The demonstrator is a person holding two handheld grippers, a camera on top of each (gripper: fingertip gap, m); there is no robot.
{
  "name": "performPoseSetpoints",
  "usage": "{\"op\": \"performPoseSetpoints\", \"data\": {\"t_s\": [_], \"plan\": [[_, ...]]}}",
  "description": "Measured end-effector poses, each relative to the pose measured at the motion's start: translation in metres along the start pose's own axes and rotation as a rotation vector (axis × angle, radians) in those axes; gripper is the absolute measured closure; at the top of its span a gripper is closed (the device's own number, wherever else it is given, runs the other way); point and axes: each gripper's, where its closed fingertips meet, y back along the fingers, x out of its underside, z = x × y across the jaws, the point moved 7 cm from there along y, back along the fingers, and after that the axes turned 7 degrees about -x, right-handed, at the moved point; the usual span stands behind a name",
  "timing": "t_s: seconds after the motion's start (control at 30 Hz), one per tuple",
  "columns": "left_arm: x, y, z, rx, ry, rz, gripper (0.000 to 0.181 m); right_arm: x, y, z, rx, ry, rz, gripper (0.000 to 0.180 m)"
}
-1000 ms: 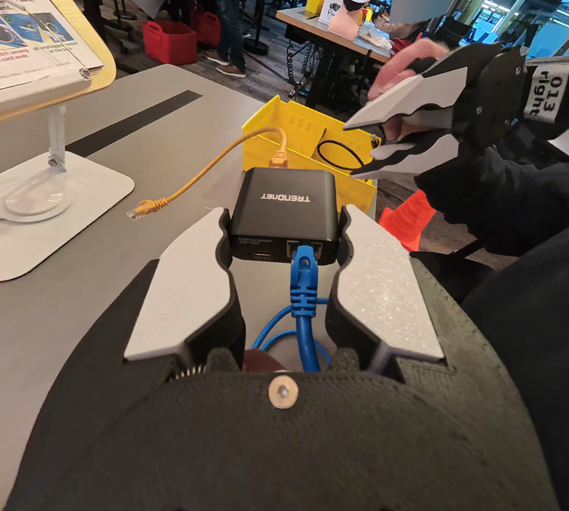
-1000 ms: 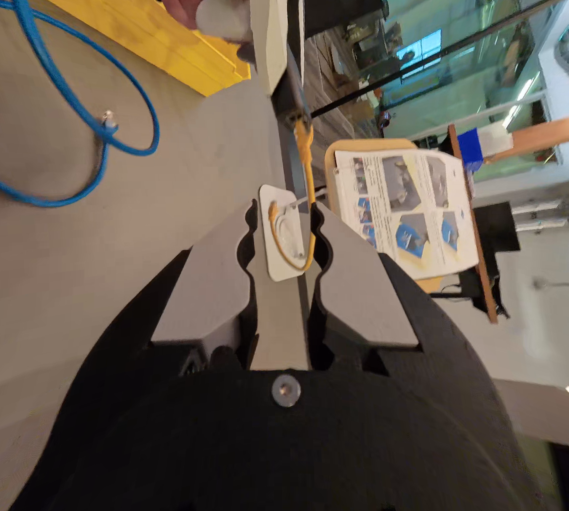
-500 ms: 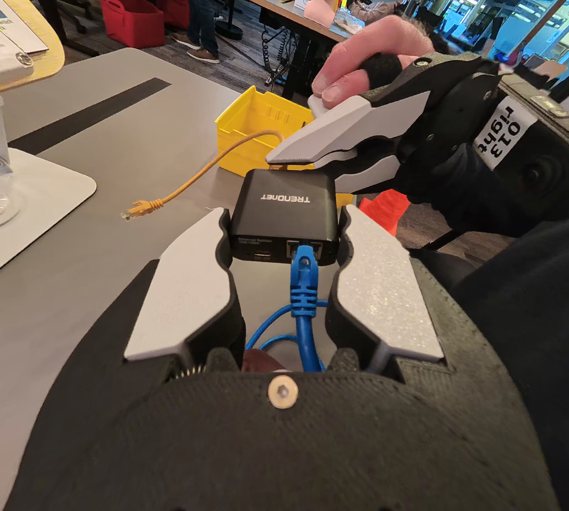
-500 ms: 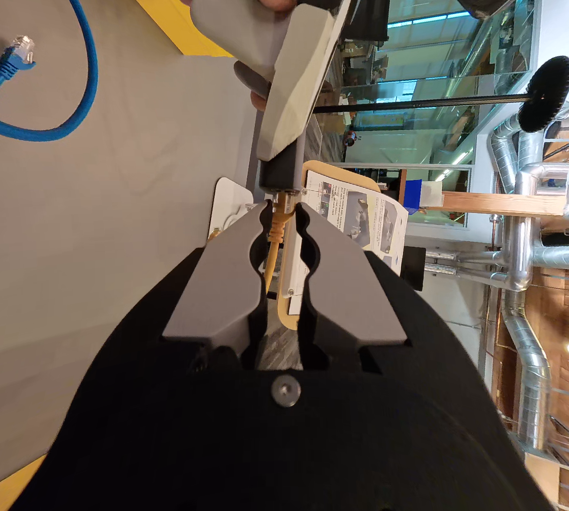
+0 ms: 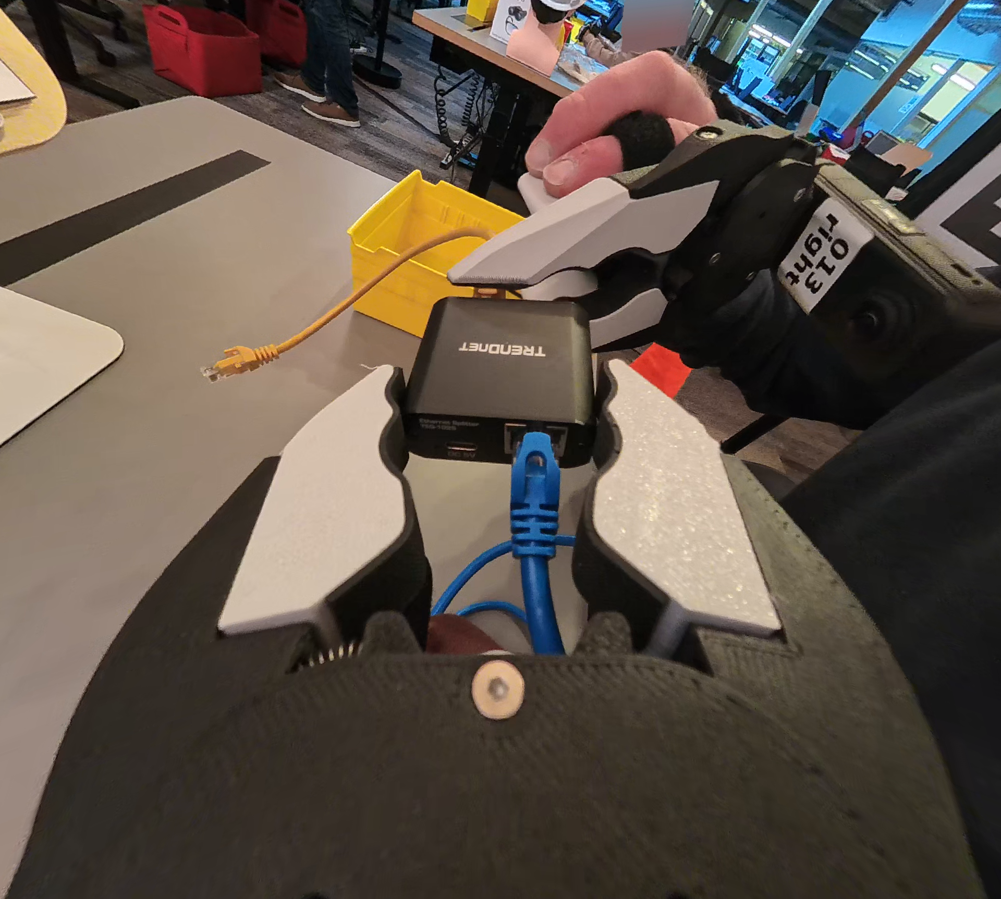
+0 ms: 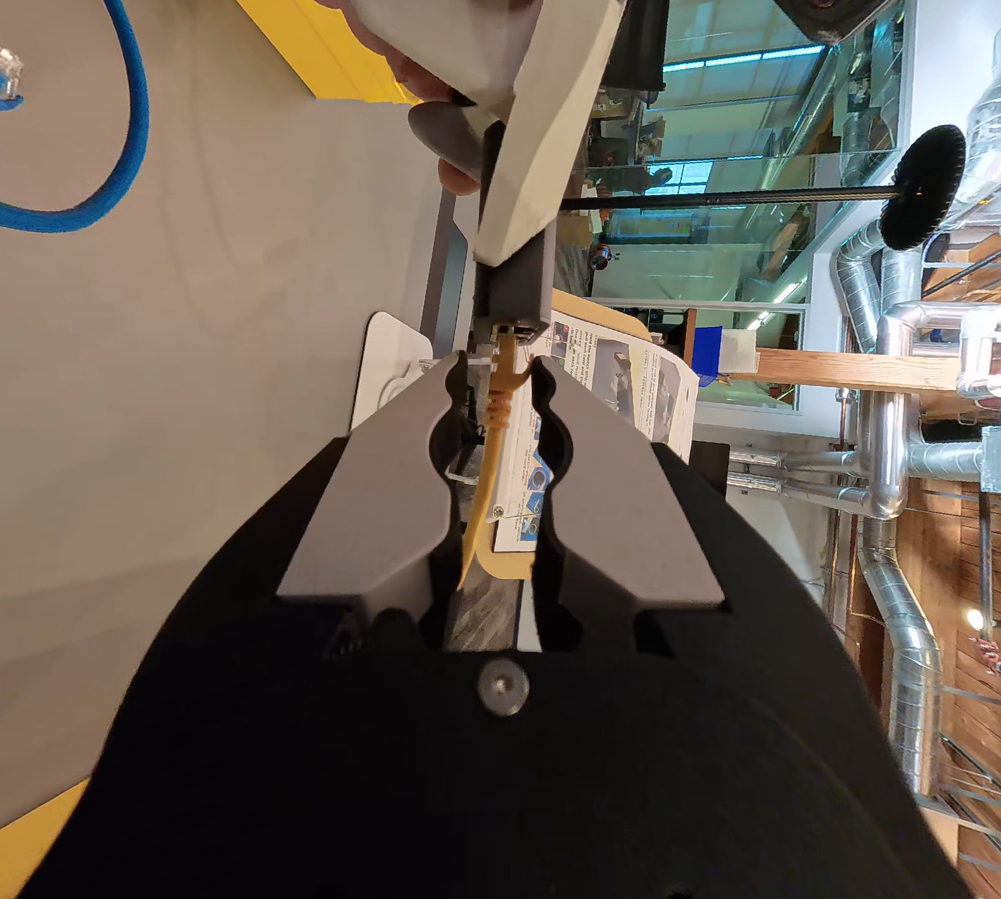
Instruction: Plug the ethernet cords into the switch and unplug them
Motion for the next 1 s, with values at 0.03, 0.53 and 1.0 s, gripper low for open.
{"op": "performPoseSetpoints", "data": {"t_s": [0.03,0.53,1.0], "plan": [[0.0002,-0.001,-0.0001,0.001,0.002,0.003,0.115,0.0006,-0.0001,0.0004,0.002,0.002,0.002,0.159],[-0.0034,-0.0047,0.0006,0.003,0.014,0.0,0.114,0.0103,0.004,-0.0001,0.008,-0.07,-0.086,0.159],[-0.0028,-0.0059,0.0035,0.002,0.025,0.018,0.114,0.007,0.0046,-0.0002,0.015,0.0,-0.102,0.168]]}}
